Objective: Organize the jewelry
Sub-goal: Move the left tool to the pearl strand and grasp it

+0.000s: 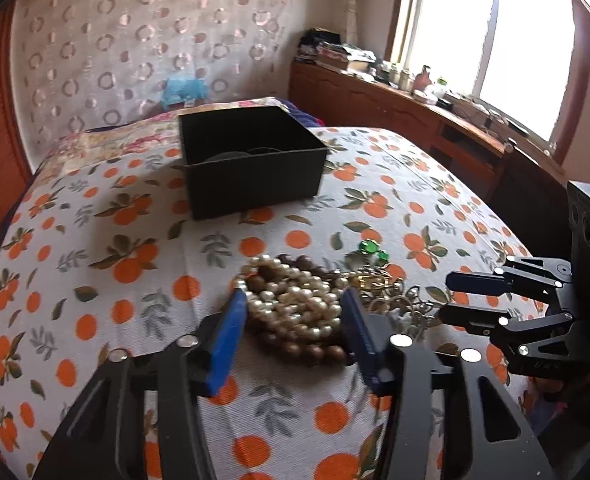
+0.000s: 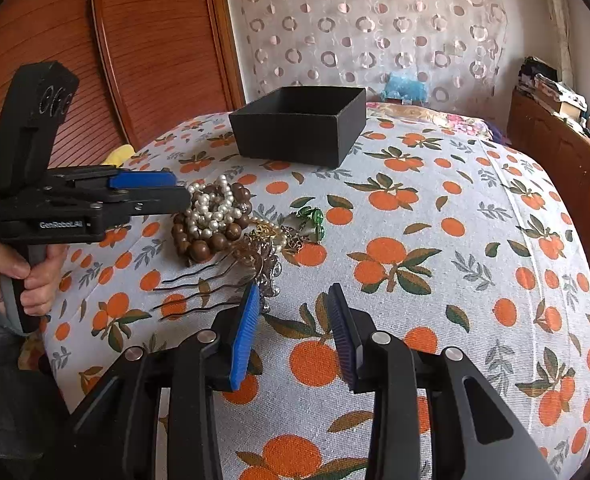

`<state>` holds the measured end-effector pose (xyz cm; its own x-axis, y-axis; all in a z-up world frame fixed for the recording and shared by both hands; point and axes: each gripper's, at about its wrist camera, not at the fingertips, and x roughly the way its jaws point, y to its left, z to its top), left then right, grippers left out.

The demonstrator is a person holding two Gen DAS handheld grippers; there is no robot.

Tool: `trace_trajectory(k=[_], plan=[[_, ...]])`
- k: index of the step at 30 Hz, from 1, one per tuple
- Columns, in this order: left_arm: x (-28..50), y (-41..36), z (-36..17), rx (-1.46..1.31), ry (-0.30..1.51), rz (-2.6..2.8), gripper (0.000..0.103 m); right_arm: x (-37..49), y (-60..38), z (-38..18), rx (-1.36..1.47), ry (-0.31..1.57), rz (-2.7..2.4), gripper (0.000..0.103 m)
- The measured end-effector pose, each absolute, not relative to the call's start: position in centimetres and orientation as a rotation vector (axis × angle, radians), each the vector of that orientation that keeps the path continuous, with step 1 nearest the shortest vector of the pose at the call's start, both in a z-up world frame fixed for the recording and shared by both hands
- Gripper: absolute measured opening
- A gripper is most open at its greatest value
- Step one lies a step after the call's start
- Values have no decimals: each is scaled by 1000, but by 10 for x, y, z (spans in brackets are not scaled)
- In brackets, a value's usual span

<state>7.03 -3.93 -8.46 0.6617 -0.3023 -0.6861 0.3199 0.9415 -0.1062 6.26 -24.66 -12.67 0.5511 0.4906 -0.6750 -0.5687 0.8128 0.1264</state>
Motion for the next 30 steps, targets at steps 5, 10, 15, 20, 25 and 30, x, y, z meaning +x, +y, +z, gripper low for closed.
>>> trace_trajectory(k=[5, 10, 15, 20, 25, 30], plan=[[80, -48, -92, 34, 794, -357, 42, 63, -247, -127, -111, 759, 631, 38], [82, -51, -98, 39, 807, -349, 37, 63, -246, -126, -118, 759, 636, 38], [81, -50, -98, 35, 803, -356, 20, 63, -245, -127, -118, 759, 637, 38], [68, -42, -80, -3, 736, -344, 18, 63, -244, -127, -123, 762, 640, 38], [52, -26, -55, -47, 663, -329, 18, 64, -244, -128, -130, 765, 639, 38], [38, -15, -35, -63, 607, -309, 18, 68, -241, -129, -141, 782, 640, 38]])
